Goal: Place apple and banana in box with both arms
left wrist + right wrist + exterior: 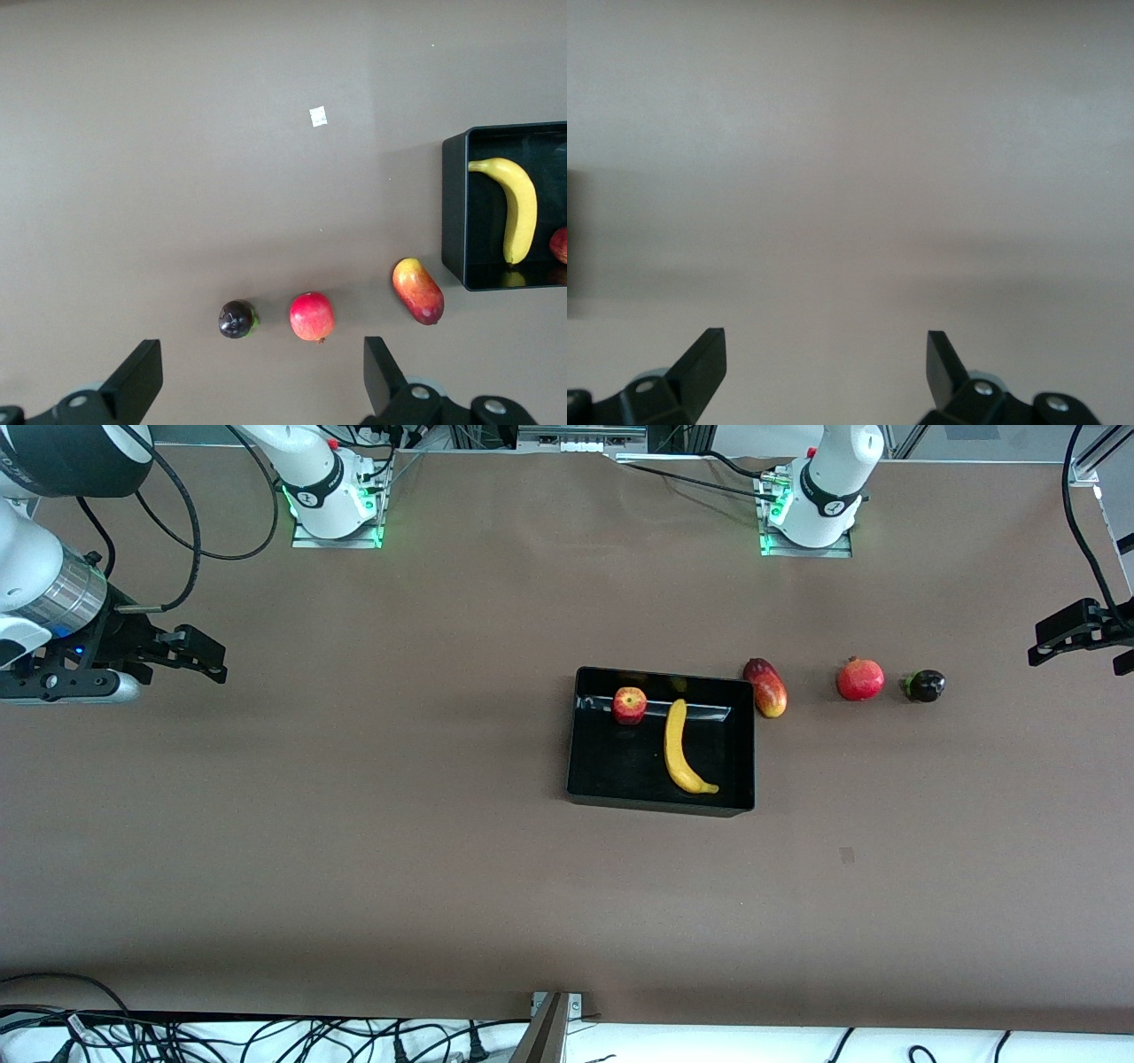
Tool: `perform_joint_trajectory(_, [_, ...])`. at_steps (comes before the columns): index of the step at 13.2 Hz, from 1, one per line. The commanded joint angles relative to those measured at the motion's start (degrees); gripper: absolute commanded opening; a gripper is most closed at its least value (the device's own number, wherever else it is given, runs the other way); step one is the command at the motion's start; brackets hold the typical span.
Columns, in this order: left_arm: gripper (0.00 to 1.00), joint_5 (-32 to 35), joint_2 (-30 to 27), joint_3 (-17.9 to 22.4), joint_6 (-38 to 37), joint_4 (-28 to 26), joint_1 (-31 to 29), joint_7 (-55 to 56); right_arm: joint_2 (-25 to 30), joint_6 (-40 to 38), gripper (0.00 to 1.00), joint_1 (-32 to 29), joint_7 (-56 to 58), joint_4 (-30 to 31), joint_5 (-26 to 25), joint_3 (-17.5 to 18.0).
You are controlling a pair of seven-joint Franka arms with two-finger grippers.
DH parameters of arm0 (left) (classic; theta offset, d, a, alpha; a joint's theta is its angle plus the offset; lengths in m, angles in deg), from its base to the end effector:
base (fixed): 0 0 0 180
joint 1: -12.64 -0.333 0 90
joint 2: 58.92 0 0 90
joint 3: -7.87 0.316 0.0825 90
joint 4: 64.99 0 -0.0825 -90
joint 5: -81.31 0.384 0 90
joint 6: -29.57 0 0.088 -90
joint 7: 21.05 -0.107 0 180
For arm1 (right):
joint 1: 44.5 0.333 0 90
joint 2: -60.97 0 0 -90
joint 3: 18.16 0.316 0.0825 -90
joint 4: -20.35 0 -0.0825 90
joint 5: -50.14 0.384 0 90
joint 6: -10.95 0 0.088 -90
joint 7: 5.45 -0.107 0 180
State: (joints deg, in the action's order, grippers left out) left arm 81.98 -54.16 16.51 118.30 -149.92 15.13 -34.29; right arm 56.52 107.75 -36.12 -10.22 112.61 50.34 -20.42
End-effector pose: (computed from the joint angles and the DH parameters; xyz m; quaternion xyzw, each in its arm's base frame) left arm 0.5749 0.0594 0.6177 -0.9980 0.0619 0.0098 0.0106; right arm 0.5825 0.0636 0.5719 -0.9999 -0.0116 -0.0008 0.0003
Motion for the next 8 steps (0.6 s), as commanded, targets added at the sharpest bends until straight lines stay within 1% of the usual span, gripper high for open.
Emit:
perform_joint_trajectory(1, [1.00, 1.4, -3.9, -1.4, 1.3, -2.3, 1.1, 0.5, -0.3, -0.1, 1.00, -0.7, 0.4, -0.9, -0.7, 0.7])
perform_joint_trajectory(3, [1.00, 1.5, -6.2, -7.4, 0.5, -2.3, -0.5, 4.8, -0.4, -0.1, 1.00, -0.7, 0.4, -0.9, -0.7, 0.7])
perform_joint_trajectory(4, [1.00, 1.4, -6.3, -8.6, 0.0, -2.3, -0.5, 7.6, -0.3, -0.1, 1.00, -0.7, 0.4, -0.9, -0.7, 0.7])
perform_joint_trajectory(6, [1.00, 1.1, -6.2, -8.6, -0.2, -2.1, -0.5, 8.7, -0.4, -0.1, 1.00, -0.7, 0.4, -0.9, -0.7, 0.7])
perform_joint_trajectory(8, [1.00, 1.1, -6.1, -7.8, -0.2, -2.2, -0.4, 8.6, -0.3, 0.0, 1.00, -0.7, 0.4, -0.9, -0.7, 0.7])
